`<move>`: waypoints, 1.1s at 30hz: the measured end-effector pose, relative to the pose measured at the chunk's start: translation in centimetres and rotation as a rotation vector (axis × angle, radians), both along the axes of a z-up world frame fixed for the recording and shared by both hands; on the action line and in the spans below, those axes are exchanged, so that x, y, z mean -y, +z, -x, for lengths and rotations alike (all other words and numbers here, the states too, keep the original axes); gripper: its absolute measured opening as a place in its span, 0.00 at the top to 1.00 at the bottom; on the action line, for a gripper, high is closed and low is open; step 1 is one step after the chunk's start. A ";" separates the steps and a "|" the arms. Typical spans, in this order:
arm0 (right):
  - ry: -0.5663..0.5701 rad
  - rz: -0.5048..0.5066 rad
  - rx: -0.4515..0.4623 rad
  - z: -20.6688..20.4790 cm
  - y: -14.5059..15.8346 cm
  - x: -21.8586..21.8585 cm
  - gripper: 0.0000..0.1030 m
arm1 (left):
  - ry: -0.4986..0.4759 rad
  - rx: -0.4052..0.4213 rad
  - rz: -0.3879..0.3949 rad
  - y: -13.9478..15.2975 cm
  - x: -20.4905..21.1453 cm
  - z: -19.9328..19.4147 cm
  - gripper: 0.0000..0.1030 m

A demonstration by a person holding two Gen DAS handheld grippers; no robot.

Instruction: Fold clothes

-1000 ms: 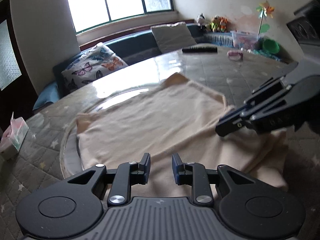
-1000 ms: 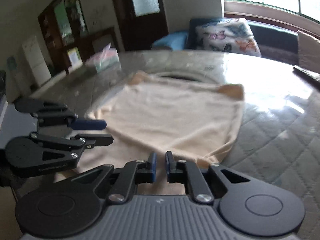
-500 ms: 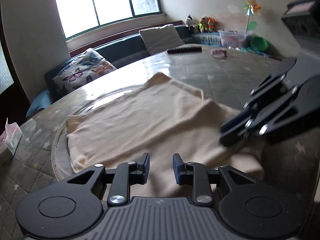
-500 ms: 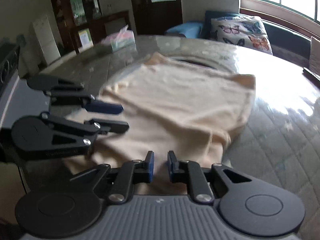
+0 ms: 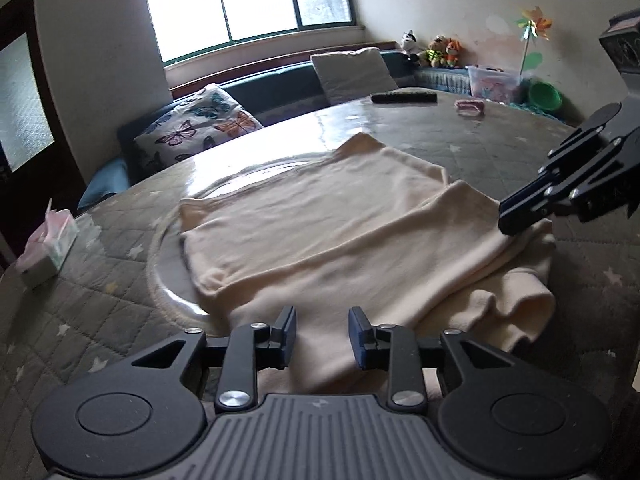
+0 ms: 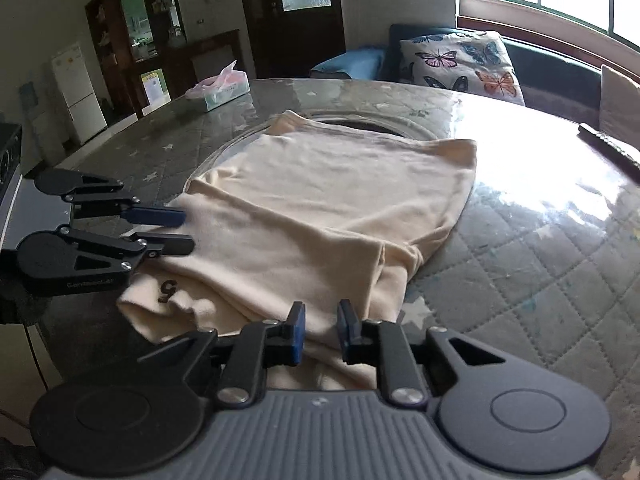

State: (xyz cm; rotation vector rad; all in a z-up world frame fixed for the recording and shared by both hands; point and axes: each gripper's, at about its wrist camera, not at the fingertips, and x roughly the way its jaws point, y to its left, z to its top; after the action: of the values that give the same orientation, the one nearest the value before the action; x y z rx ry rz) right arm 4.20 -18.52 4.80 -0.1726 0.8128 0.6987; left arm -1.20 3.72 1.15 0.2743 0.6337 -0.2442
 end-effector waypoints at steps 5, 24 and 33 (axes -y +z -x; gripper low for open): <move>0.019 -0.001 0.012 -0.7 -0.2 -1.2 0.81 | 0.043 -0.015 -0.003 -0.3 -1.3 0.2 0.65; 0.108 0.063 0.062 1.6 0.3 -1.0 0.65 | -0.271 0.041 -0.217 -1.2 1.4 6.3 0.52; 0.211 0.130 0.111 3.7 1.0 -0.9 0.47 | -0.279 0.067 -0.097 0.0 1.7 4.3 0.88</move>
State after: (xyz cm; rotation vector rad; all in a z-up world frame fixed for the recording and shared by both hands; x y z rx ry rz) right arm 0.49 -17.58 5.75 -0.4160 0.7401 0.8271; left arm -5.51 1.98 1.12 0.4633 0.5407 -0.4713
